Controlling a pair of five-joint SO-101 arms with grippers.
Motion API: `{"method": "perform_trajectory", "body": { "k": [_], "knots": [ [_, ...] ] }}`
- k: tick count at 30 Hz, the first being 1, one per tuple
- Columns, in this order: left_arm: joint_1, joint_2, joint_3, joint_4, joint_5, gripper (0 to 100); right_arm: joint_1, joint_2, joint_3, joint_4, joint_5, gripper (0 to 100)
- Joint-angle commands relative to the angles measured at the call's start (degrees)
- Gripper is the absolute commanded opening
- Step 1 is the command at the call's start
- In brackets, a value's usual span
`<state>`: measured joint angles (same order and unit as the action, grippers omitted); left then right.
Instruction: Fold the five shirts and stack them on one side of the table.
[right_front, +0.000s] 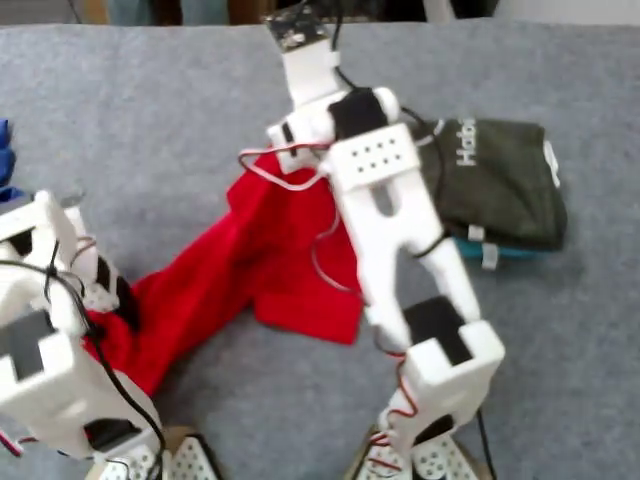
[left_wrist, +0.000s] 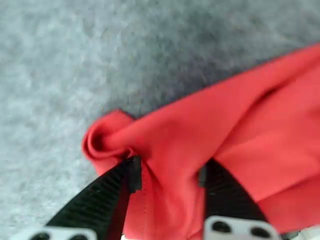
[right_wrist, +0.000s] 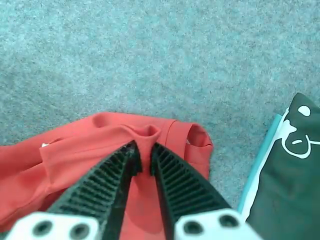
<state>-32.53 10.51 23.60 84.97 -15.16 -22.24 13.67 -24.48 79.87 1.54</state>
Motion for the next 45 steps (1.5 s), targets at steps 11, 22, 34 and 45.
{"method": "perform_trajectory", "body": {
  "k": [11, 22, 34, 45],
  "knots": [
    [-1.27, 6.51, -25.98, 2.64, 10.37, 3, 0.7, -0.13, -0.48, -0.97, 0.35, 1.5],
    [-1.19, 7.74, -37.58, -8.62, 18.11, 3, 0.09, 3.12, -0.84, -4.75, 0.0, 1.5],
    [-3.12, 19.69, -52.53, -0.79, 20.4, 26, 0.09, 4.79, -0.66, -4.75, 0.26, 1.5],
    [-5.32, 15.82, -62.2, 16.0, 21.63, 19, 0.09, 4.88, -0.75, -4.75, 0.35, 1.5]
  ]
}}
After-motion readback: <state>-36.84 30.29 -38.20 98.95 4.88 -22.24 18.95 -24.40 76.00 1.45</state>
